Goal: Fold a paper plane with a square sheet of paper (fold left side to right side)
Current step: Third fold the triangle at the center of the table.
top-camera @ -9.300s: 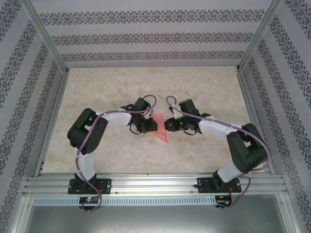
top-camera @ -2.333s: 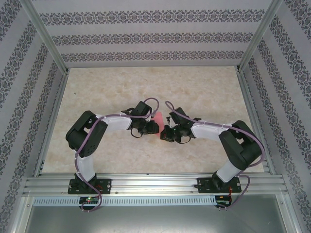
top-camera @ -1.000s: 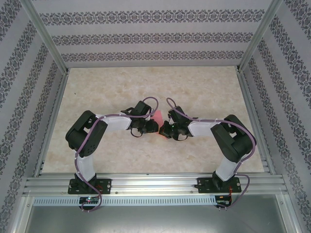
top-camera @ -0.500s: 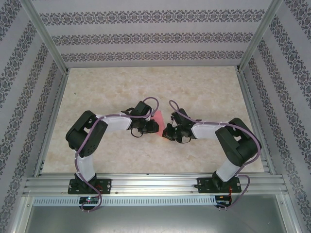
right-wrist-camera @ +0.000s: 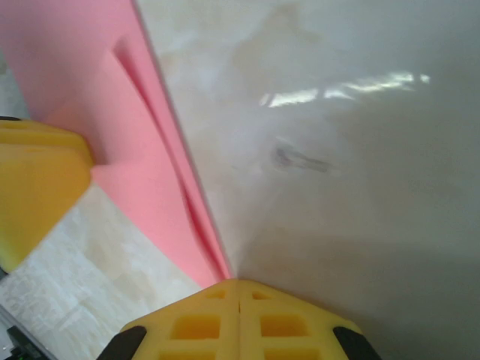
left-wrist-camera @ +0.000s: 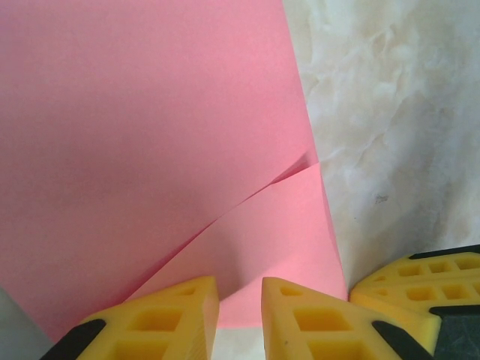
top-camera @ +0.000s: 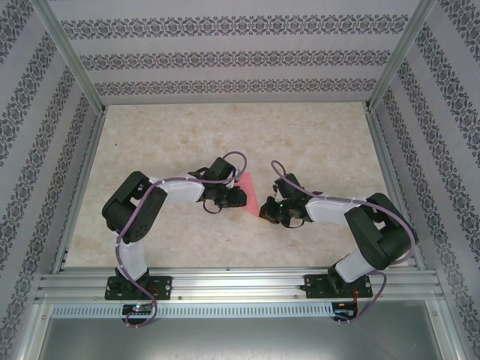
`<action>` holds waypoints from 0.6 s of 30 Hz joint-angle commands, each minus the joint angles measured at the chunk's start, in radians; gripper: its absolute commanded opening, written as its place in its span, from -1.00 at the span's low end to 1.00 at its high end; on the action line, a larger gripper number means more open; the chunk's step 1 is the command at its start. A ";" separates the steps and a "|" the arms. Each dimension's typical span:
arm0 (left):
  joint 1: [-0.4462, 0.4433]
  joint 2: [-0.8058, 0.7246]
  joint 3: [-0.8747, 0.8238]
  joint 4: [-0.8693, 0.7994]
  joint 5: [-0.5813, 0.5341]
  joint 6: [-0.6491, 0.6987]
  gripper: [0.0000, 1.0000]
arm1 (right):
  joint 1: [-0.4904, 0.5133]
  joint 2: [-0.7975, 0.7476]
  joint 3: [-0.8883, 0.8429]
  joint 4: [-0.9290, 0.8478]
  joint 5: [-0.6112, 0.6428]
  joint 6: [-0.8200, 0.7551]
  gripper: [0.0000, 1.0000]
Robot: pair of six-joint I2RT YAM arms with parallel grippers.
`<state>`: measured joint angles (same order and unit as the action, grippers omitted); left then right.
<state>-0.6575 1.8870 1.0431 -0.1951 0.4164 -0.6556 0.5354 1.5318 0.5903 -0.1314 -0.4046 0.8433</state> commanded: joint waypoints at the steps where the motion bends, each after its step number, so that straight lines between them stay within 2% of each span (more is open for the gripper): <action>1: 0.007 0.016 -0.012 -0.069 -0.063 0.003 -0.49 | -0.024 -0.029 -0.027 -0.160 0.049 -0.045 -0.88; 7: 0.007 -0.028 0.014 -0.067 -0.022 -0.009 -0.43 | -0.077 -0.123 0.005 -0.209 0.069 -0.109 -0.84; 12: 0.011 -0.079 0.085 -0.115 -0.013 0.005 -0.27 | -0.111 -0.204 0.045 -0.258 0.126 -0.170 -0.63; 18: 0.043 -0.156 0.135 -0.161 -0.037 0.020 -0.07 | -0.142 -0.224 0.091 -0.276 0.115 -0.250 -0.43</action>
<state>-0.6426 1.8019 1.1439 -0.3126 0.4053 -0.6552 0.4026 1.3178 0.6399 -0.3775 -0.3111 0.6636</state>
